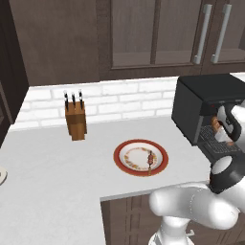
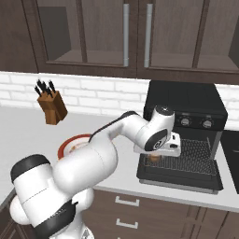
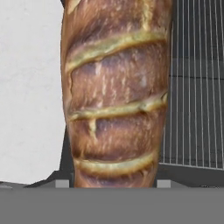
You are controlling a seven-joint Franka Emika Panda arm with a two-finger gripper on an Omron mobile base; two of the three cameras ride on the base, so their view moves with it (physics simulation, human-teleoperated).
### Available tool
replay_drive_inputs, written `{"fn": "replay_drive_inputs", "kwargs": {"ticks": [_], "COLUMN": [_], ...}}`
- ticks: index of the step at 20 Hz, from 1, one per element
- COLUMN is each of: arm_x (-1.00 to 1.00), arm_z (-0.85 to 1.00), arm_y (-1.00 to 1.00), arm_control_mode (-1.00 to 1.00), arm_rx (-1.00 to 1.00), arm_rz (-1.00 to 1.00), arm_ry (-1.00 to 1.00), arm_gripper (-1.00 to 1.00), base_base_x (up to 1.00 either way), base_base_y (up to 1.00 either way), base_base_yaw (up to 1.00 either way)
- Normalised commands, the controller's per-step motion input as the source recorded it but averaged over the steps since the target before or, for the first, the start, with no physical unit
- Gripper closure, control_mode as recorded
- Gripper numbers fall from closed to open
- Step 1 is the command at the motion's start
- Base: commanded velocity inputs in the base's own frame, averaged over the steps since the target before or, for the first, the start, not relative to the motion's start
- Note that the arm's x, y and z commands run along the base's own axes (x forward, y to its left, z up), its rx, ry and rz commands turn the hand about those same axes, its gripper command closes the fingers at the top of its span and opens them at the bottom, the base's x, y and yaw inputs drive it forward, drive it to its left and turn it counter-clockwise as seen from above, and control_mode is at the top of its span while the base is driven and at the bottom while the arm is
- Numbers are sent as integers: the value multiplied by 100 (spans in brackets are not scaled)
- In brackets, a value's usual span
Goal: Pick up the kebab skewer and baguette bread, and place them inside the toaster oven. Close the toaster oven door and start by setting the timer.
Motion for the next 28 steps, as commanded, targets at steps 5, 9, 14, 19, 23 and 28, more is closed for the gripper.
{"fn": "replay_drive_inputs", "kwargs": {"ticks": [5,9,14,19,23,28], "arm_x": [16,16,9,11,18,2], "arm_z": [-27,-24,-15,-11,-4,-5], "arm_y": [0,-1,-10,-13,-12,-5], "arm_control_mode": [-100,-100,-100,-100,-100,-100], "arm_rx": [0,1,2,1,2,2], "arm_rz": [0,0,0,0,0,0], "arm_ry": [0,0,0,0,0,0], "arm_gripper": [100,100,100,100,100,100], "base_base_x": [0,0,0,0,0,0], "base_base_y": [0,0,0,0,0,0], "base_base_yaw": [0,0,0,0,0,0]}}
